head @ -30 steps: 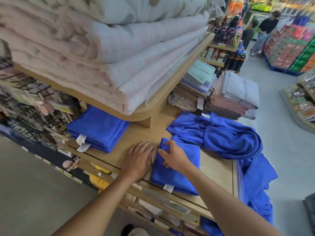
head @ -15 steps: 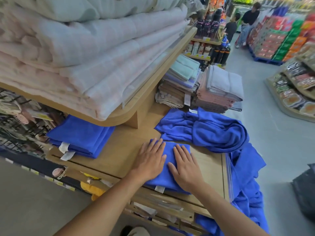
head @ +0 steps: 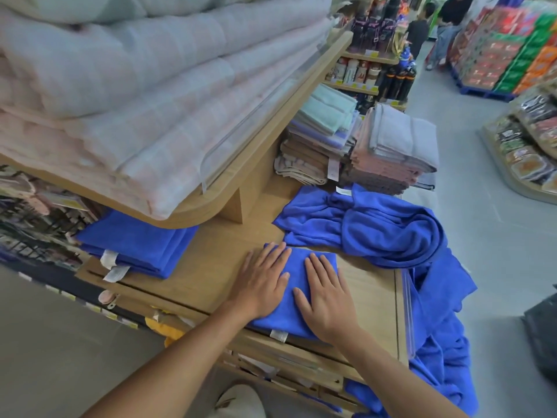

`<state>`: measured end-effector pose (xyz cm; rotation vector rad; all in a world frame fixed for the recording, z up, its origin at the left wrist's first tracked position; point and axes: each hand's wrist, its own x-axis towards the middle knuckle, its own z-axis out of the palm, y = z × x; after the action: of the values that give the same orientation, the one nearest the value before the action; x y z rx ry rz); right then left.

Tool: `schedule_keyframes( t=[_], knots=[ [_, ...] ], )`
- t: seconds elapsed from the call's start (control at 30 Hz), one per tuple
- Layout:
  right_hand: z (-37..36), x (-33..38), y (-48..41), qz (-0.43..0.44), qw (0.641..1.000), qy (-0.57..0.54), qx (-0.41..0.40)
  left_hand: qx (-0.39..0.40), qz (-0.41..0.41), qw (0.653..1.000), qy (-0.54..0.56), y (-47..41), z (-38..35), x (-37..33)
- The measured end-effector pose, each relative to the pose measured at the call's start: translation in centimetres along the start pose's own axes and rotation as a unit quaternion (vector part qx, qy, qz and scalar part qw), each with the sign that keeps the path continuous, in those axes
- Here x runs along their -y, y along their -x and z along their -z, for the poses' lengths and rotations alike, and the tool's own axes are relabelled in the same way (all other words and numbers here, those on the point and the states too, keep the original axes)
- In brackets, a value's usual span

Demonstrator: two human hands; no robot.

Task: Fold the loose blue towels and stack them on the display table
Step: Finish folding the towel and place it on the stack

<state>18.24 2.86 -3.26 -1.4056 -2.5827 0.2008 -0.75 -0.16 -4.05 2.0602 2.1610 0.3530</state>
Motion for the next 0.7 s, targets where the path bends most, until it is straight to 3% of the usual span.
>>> schedule_keyframes(
  t=[0.17,0.27,0.37,0.43,0.53,0.6,0.7],
  knots=[
    [0.2,0.3,0.2,-0.024,0.999,-0.029,-0.031,0.009,0.008,1.0,0.002,0.1,0.3,-0.2],
    [0.7,0.3,0.7,-0.105,0.991,-0.059,-0.063,0.016,0.01,1.0,0.007,0.1,0.3,-0.2],
    [1.6,0.0,1.3,-0.191,0.978,-0.06,-0.053,0.016,0.008,1.0,0.004,0.1,0.4,-0.2],
    [2.2,-0.2,0.8,-0.223,0.967,-0.125,-0.02,0.017,0.005,1.0,-0.006,0.1,0.4,-0.2],
    [3.8,-0.3,-1.2,-0.301,0.887,-0.344,0.06,-0.001,0.0,1.0,-0.002,0.2,0.6,-0.4],
    [4.6,-0.4,-2.1,-0.322,0.845,-0.417,0.089,-0.038,0.033,0.998,0.028,0.7,0.6,-0.6],
    [5.5,-0.2,-1.8,-0.298,0.81,-0.497,0.095,-0.068,0.119,0.98,0.143,1.5,0.7,-0.4]
  ],
)
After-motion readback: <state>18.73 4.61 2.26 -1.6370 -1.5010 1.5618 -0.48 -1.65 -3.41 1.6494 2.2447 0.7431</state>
